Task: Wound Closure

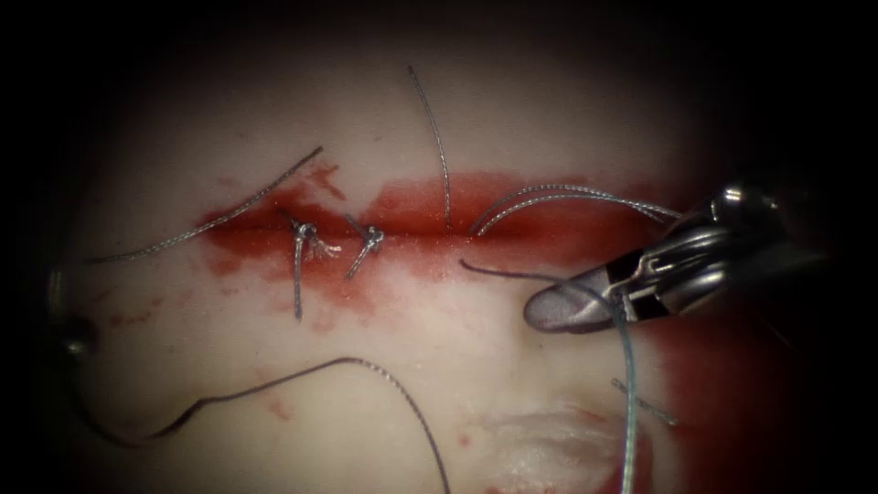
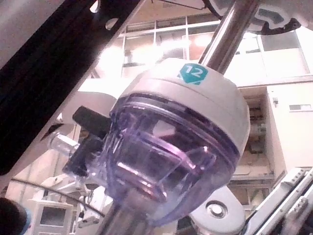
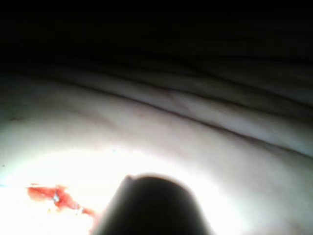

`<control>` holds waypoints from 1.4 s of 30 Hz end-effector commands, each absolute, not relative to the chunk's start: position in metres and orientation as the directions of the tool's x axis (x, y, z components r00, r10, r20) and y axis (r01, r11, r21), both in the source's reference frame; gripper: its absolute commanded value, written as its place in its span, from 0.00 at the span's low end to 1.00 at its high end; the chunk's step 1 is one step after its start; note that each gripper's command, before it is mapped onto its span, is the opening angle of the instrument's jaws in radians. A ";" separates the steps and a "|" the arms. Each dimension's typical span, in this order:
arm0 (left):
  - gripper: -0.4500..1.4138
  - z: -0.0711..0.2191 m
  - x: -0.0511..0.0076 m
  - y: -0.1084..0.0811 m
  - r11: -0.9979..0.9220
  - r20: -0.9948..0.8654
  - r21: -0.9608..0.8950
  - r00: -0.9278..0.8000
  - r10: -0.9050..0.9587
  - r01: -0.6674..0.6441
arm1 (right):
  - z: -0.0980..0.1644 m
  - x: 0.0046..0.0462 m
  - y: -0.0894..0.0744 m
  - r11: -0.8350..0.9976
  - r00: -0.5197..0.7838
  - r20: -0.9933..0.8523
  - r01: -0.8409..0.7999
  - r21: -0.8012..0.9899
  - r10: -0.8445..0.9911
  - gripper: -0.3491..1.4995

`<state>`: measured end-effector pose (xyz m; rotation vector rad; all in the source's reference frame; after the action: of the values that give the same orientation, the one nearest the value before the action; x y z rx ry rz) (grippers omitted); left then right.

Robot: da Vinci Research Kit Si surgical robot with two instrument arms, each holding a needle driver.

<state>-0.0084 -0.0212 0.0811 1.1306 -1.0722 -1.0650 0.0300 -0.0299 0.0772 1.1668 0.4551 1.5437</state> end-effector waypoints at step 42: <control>0.00 0.081 -0.0091 -0.020 0.132 0.117 0.987 0.152 -0.981 0.093 | 0.079 0.0316 -0.028 -0.372 -0.056 0.407 -0.531 0.761 0.912 0.35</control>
<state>-0.0086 -0.0216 0.0815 1.1146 -1.0772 -1.0607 0.0310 -0.0290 0.0790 1.0992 0.4857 1.6649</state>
